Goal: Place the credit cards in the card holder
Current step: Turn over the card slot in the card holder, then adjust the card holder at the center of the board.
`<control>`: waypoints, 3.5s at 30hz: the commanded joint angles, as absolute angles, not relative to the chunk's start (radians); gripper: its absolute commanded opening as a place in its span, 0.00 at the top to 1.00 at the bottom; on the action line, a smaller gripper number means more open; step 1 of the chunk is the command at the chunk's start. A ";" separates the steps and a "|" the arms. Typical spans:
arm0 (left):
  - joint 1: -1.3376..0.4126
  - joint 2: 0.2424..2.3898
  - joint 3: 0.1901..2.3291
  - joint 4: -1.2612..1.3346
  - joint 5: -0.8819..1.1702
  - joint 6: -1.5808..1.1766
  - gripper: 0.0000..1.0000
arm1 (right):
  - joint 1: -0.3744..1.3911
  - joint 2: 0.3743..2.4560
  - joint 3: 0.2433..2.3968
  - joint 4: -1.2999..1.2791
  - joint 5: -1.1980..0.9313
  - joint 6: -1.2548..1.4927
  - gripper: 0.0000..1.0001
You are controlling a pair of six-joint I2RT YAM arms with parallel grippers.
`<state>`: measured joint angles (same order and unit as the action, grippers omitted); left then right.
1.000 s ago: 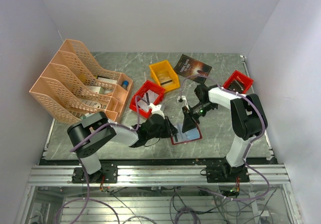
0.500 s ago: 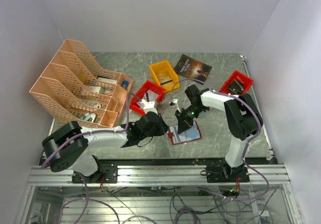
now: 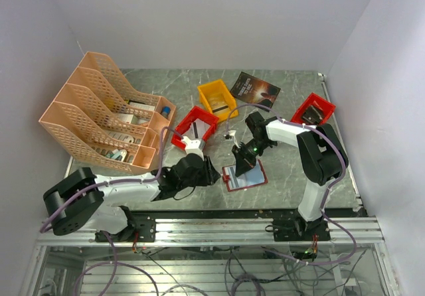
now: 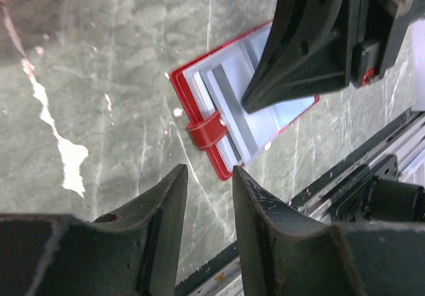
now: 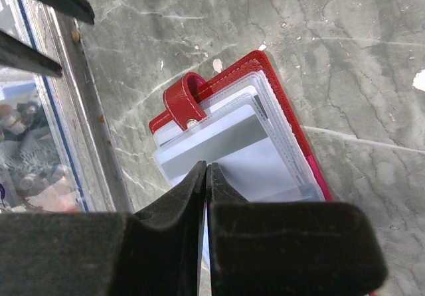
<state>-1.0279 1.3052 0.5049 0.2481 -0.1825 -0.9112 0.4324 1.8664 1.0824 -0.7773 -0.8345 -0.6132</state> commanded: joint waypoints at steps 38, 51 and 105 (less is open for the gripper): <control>-1.232 1.656 0.702 0.273 -0.625 -0.600 0.45 | 0.434 1.920 1.094 -0.786 -0.833 -0.627 0.95; -1.237 1.560 0.591 0.343 -0.671 -0.854 0.48 | 0.434 1.912 1.092 -0.784 -0.835 -0.629 0.94; -1.162 1.168 0.560 0.189 -0.425 -0.740 0.60 | 0.120 1.407 1.056 -0.814 -1.014 -0.830 0.86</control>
